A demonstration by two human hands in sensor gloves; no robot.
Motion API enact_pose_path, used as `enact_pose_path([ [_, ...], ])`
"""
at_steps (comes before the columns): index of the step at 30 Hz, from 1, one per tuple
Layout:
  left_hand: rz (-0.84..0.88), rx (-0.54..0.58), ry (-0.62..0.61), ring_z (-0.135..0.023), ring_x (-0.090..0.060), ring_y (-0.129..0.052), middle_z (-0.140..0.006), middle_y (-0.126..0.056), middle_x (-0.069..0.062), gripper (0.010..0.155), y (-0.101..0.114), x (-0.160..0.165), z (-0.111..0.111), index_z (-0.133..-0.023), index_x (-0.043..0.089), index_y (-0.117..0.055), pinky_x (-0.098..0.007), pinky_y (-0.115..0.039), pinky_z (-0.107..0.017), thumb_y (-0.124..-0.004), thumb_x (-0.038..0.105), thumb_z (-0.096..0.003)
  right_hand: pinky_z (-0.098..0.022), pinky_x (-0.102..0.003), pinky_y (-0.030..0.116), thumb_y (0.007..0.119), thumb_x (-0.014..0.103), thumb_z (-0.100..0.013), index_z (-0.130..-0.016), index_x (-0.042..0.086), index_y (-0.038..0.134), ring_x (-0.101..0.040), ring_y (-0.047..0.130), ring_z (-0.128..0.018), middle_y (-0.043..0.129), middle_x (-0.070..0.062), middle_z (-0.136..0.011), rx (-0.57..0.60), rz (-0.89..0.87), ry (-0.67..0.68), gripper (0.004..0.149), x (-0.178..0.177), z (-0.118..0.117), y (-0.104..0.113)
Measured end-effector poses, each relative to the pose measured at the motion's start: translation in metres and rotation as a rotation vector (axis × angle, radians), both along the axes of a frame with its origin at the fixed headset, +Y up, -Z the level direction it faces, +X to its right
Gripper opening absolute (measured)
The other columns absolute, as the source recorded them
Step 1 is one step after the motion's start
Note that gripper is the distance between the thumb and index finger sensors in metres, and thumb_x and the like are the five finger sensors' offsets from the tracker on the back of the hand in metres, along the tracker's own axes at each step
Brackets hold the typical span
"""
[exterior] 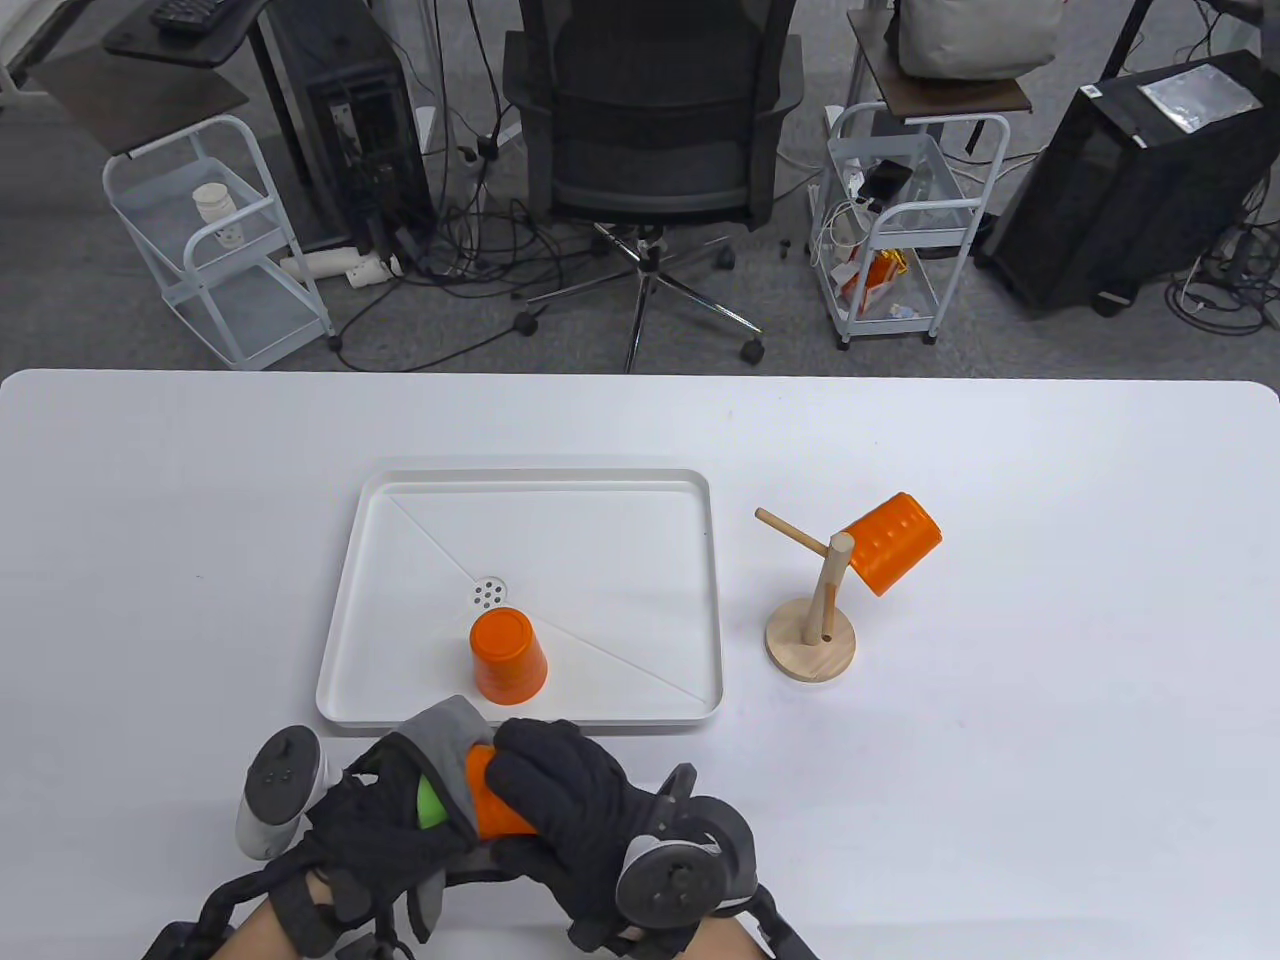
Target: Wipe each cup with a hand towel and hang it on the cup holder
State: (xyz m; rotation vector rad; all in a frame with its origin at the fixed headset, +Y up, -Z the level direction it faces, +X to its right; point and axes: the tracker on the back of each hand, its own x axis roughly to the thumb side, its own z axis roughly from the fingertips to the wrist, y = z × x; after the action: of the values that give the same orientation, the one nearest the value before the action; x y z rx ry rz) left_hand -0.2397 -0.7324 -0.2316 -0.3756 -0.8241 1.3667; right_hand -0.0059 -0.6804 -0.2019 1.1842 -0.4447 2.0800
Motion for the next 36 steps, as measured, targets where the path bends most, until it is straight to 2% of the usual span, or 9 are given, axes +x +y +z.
enact_pose_path([
  [7,0.016,-0.015,0.051,-0.066,-0.025,-0.093,-0.113,-0.01,-0.008,0.086,0.001,-0.004,-0.001,-0.1,0.041,-0.006,-0.052,-0.079,-0.054,-0.072,0.06,-0.0499,-0.073,-0.065,0.051,0.081,0.033,-0.045,-0.105,0.026,0.04,-0.051,0.06,-0.095,0.036,-0.02,-0.113,0.098,0.099,-0.016,0.073,-0.004,0.0,0.018],
  [12,0.043,-0.042,0.067,-0.068,-0.024,-0.093,-0.113,-0.011,-0.009,0.083,-0.001,-0.007,-0.003,-0.1,0.041,-0.005,-0.052,-0.079,-0.055,-0.069,0.06,-0.0509,-0.071,-0.066,0.052,0.079,0.036,-0.046,-0.106,0.025,0.045,-0.051,0.063,-0.092,0.044,-0.021,-0.112,0.126,0.165,-0.044,0.07,-0.002,-0.002,0.036],
  [21,0.091,-0.069,0.099,-0.069,-0.025,-0.092,-0.114,-0.012,-0.009,0.081,0.0,-0.012,-0.005,-0.1,0.041,-0.006,-0.052,-0.078,-0.056,-0.068,0.06,-0.0513,-0.069,-0.066,0.053,0.078,0.039,-0.046,-0.106,0.014,0.039,-0.051,0.066,-0.089,0.054,-0.02,-0.111,0.176,0.288,-0.212,0.076,0.018,-0.013,0.089],
  [29,0.091,-0.076,0.092,-0.069,-0.025,-0.092,-0.114,-0.014,-0.009,0.08,0.0,-0.011,-0.005,-0.101,0.041,-0.007,-0.052,-0.078,-0.055,-0.067,0.061,-0.0513,-0.07,-0.067,0.052,0.08,0.037,-0.045,-0.106,0.017,0.048,-0.052,0.066,-0.09,0.055,-0.022,-0.111,0.181,0.383,-0.356,0.071,0.04,-0.041,0.141],
  [36,0.096,-0.085,0.097,-0.069,-0.025,-0.092,-0.114,-0.014,-0.009,0.08,0.0,-0.012,-0.005,-0.101,0.041,-0.007,-0.053,-0.078,-0.056,-0.067,0.061,-0.0513,-0.072,-0.068,0.048,0.08,0.034,-0.045,-0.106,0.018,0.052,-0.053,0.061,-0.092,0.052,-0.021,-0.113,0.072,0.427,-0.522,0.069,0.053,-0.082,0.169],
])
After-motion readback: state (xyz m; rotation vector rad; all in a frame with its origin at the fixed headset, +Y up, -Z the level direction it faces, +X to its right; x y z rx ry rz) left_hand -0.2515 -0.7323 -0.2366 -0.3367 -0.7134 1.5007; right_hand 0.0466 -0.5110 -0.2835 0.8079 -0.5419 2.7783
